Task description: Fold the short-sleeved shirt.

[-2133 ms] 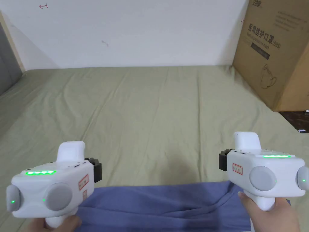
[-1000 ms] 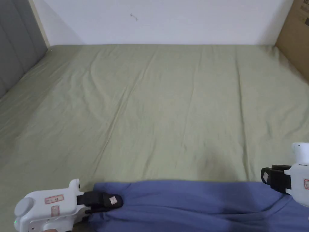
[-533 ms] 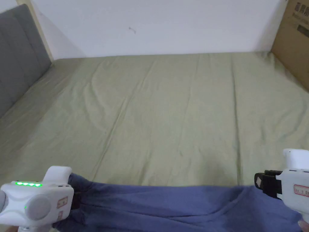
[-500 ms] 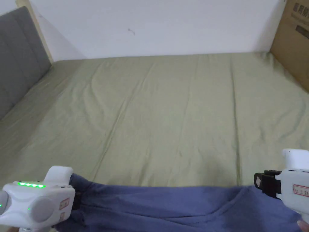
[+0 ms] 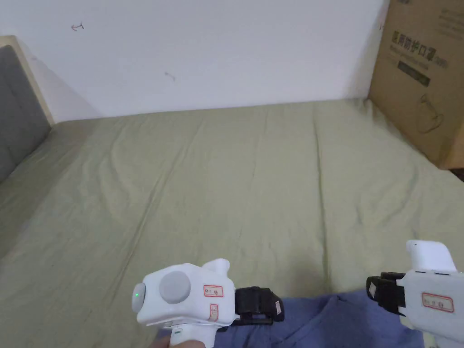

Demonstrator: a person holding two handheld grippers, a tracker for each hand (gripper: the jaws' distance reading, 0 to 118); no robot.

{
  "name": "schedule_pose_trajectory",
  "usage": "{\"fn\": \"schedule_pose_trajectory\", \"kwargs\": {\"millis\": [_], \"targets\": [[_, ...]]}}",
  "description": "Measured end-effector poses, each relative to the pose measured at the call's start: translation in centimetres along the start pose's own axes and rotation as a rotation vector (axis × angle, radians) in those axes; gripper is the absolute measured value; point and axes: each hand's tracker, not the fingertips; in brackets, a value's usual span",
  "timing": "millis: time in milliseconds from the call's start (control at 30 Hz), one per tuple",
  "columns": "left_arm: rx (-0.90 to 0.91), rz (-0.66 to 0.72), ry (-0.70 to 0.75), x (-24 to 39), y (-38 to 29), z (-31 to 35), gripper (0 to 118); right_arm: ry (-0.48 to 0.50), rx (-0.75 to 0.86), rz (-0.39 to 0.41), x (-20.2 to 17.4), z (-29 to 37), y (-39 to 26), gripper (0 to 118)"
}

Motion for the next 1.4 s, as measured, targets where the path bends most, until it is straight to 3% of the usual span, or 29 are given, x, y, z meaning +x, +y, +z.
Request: {"fn": "schedule_pose_trajectory", "kwargs": {"millis": [100, 200, 233, 300, 333, 400, 667, 767, 933, 1033, 1133, 1200, 1233, 1333, 1367, 1400], "targets": [[0.019, -0.011, 0.002, 0.5, 0.2, 1.0, 114, -0.007, 0.006, -0.019, 0.4, 1.0, -0.6, 0], [0.168, -0.131, 0.084, 1.0, 0.0, 4.5, 107, -0.014, 0.001, -0.035, 1.6, 0.3, 0.1, 0], [0.198, -0.157, 0.096, 0.9, -0.3, 5.5, 94, -0.017, 0.003, -0.039, 1.6, 0.4, -0.1, 0], [0.222, -0.160, 0.151, 0.5, -0.5, 7.3, 19, -0.017, 0.010, -0.056, 2.2, -0.3, 0.5, 0], [0.209, -0.157, 0.164, 0.2, -0.5, 7.6, 0, -0.014, 0.013, -0.062, 2.2, -0.3, 0.4, 0], [0.212, -0.141, 0.220, -0.7, -0.6, 7.6, 0, -0.007, 0.014, -0.074, 2.4, -0.9, 0.8, 0], [-0.115, 0.016, 0.048, -2.6, -1.3, -2.3, 0, 0.015, 0.006, -0.059, 1.6, -1.7, 1.1, 0], [-0.153, -0.019, 0.057, -1.3, -1.9, -5.1, 0, 0.016, -0.010, -0.046, 1.2, -1.8, 1.1, 0], [-0.131, 0.057, -0.229, -0.5, -1.9, -3.5, 0, 0.014, -0.022, -0.025, 1.0, -2.3, 1.3, 0], [-0.031, -0.015, -0.174, -1.8, -1.7, 0.3, 0, 0.020, -0.021, -0.023, 0.9, -2.3, 1.5, 0], [0.088, 0.015, -0.191, -6.3, -1.6, 5.3, 0, 0.017, -0.018, -0.013, 0.7, -2.3, 1.7, 0], [0.157, 0.091, -0.231, -10.9, -2.1, 8.4, 4, 0.017, -0.019, -0.009, 0.7, -2.3, 1.7, 0], [0.176, 0.139, -0.243, -12.9, -2.3, 9.7, 17, 0.017, -0.021, -0.008, 0.7, -2.4, 1.8, 0], [0.170, 0.220, -0.240, -18.0, -3.3, 11.4, 108, 0.011, -0.029, -0.002, 0.5, -2.8, 1.8, 0], [0.157, 0.239, -0.223, -19.4, -3.6, 11.3, 118, 0.010, -0.032, -0.002, 0.4, -3.0, 1.8, 0], [0.185, 0.285, -0.226, -20.6, -4.1, 11.3, 117, 0.012, -0.038, -0.007, 0.4, -3.2, 1.8, 0]]}}
